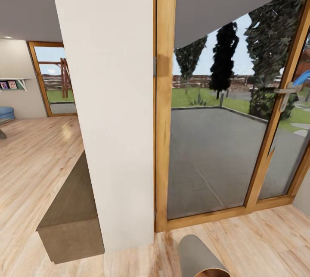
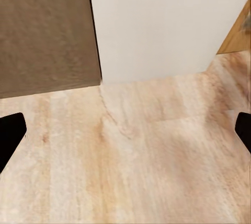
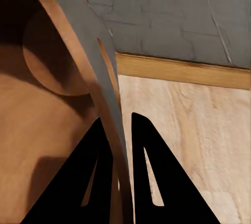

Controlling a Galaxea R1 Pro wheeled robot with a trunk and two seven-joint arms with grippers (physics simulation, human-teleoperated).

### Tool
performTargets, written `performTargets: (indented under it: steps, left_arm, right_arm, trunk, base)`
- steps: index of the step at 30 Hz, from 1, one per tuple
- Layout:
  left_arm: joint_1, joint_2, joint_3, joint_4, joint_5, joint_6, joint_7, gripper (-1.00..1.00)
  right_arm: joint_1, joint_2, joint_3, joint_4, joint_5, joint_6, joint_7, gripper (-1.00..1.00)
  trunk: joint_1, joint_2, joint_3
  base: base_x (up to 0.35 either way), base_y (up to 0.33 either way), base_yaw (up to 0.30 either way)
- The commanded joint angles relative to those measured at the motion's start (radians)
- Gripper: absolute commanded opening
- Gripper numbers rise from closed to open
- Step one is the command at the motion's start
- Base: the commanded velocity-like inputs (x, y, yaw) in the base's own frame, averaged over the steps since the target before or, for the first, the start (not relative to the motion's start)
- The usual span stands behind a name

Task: Put the three can of soda from the living room inside the tash can in the kitchen.

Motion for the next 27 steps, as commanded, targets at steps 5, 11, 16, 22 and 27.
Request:
performTargets:
  steps: [5,11,16,22,27]
  left_arm:
    - [0.008,0.002,0.000,-0.058,-0.001,-0.028,-0.047,1.00]
    - [0.013,0.003,0.001,-0.080,0.000,-0.035,-0.067,1.00]
    - [0.016,0.004,0.001,-0.092,0.003,-0.083,-0.070,1.00]
    - [0.029,0.004,0.002,-0.094,0.004,-0.165,-0.070,1.00]
    - [0.039,0.003,0.002,-0.087,0.004,-0.189,-0.069,1.00]
  right_arm:
    - [0.013,0.000,-0.007,-0.003,-0.011,-0.048,0.026,-1.00]
    - [0.042,0.000,-0.008,-0.004,-0.012,-0.065,0.033,-1.00]
    - [0.072,-0.001,-0.008,0.006,-0.012,-0.094,0.036,-1.00]
    - [0.084,-0.001,-0.008,0.010,-0.019,-0.100,0.037,-1.00]
    - [0.085,-0.001,-0.008,0.011,-0.025,-0.101,0.037,-1.00]
  trunk:
    - [-0.019,0.035,0.016]
    - [-0.042,0.077,0.035]
    - [-0.061,0.112,0.050]
    - [-0.081,0.147,0.066]
    - [-0.081,0.147,0.066]
  base:
    - [0.000,0.000,0.000]
    - [0.000,0.000,0.000]
    - [0.000,0.000,0.000]
    - [0.000,0.000,0.000]
    - [0.000,0.000,0.000]
